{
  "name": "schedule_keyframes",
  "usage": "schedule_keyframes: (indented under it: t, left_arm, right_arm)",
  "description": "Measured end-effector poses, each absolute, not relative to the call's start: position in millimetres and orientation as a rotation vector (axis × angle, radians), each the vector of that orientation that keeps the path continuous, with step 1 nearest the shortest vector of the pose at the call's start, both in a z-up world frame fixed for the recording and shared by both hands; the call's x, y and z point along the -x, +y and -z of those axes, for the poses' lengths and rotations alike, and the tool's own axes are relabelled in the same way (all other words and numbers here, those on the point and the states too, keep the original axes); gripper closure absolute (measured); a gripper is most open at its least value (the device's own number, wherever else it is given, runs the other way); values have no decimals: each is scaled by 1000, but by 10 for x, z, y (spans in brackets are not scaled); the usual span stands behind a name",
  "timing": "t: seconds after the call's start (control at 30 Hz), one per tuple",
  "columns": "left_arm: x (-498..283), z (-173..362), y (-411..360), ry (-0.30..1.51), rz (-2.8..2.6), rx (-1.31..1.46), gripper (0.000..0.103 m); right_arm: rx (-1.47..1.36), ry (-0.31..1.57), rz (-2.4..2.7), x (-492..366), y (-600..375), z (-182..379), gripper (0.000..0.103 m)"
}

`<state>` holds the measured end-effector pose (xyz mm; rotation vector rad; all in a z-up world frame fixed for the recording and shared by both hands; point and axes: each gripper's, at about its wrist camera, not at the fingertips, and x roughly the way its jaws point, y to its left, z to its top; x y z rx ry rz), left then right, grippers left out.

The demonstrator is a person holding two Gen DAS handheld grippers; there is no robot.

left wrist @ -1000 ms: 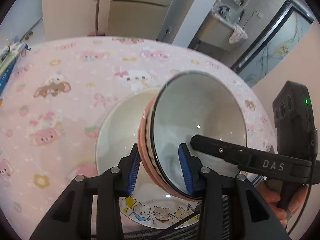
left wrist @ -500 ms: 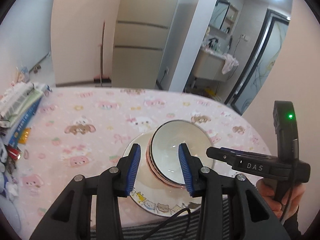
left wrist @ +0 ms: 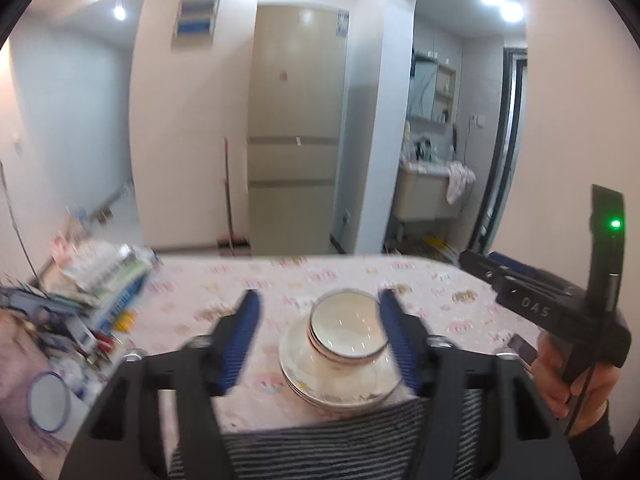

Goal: Organize plates and bowls

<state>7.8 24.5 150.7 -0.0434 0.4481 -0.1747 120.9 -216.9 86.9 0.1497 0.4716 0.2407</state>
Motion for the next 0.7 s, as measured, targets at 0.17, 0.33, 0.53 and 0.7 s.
schedule_keyframes:
  t: [0.17, 0.33, 0.53, 0.7]
  left_arm:
    - [318, -1651, 251, 242, 129, 21, 15]
    - [542, -1543, 228, 40, 104, 16, 0]
    - [387, -1200, 140, 19, 76, -46, 0]
    - [196, -913, 194, -9, 120, 7, 0]
  right_arm:
    - [-118, 303, -246, -875, -2148, -1131, 40]
    - [-12, 146, -194, -614, -2069, -1143, 23]
    - [8, 107, -156, -635, -2023, -924, 20]
    - [-20, 131, -192, -787, -2084, -685, 14]
